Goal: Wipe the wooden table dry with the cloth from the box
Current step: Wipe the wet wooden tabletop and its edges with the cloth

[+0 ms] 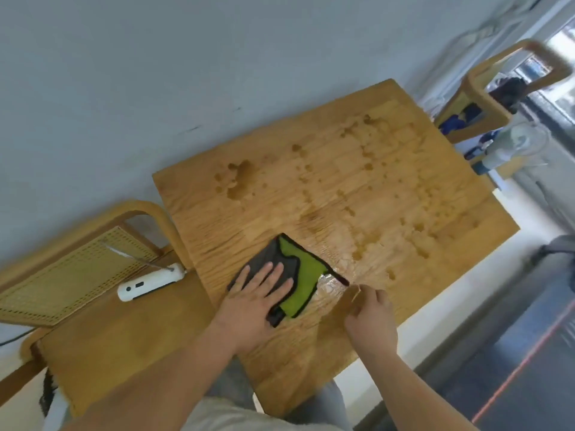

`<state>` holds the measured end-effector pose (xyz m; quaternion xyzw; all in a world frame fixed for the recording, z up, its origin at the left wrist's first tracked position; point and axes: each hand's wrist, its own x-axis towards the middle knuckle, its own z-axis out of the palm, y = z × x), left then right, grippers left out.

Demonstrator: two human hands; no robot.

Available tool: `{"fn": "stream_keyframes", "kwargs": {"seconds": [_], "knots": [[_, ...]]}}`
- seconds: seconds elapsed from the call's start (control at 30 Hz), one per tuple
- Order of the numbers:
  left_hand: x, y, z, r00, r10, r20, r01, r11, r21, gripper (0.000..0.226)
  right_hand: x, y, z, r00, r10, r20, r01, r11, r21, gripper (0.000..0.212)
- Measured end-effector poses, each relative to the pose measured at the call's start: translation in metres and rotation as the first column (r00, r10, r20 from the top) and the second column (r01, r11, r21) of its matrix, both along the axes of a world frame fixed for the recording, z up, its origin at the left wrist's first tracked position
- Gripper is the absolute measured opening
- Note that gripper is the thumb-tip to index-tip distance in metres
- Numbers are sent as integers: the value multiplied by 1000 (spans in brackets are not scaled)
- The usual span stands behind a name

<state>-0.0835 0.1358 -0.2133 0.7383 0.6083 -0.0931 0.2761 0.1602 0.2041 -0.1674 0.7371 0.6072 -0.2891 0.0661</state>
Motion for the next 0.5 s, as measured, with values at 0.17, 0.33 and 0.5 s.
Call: {"fn": "stream_keyframes", "kwargs": {"seconds": [0.17, 0.33, 0.5], "knots": [[60, 11, 15, 975, -220, 12, 221, 973, -72, 86, 34, -10, 0, 979, -202, 14, 202, 975, -88, 71], [77, 70, 5, 918, -396, -32, 395, 918, -16, 78, 57, -5, 4, 907, -372, -198, 369, 928, -54, 56], [138, 40, 12, 970, -243, 18, 244, 967, -79, 84, 73, -5, 9, 880, -439, -180, 442, 897, -30, 58]]}}
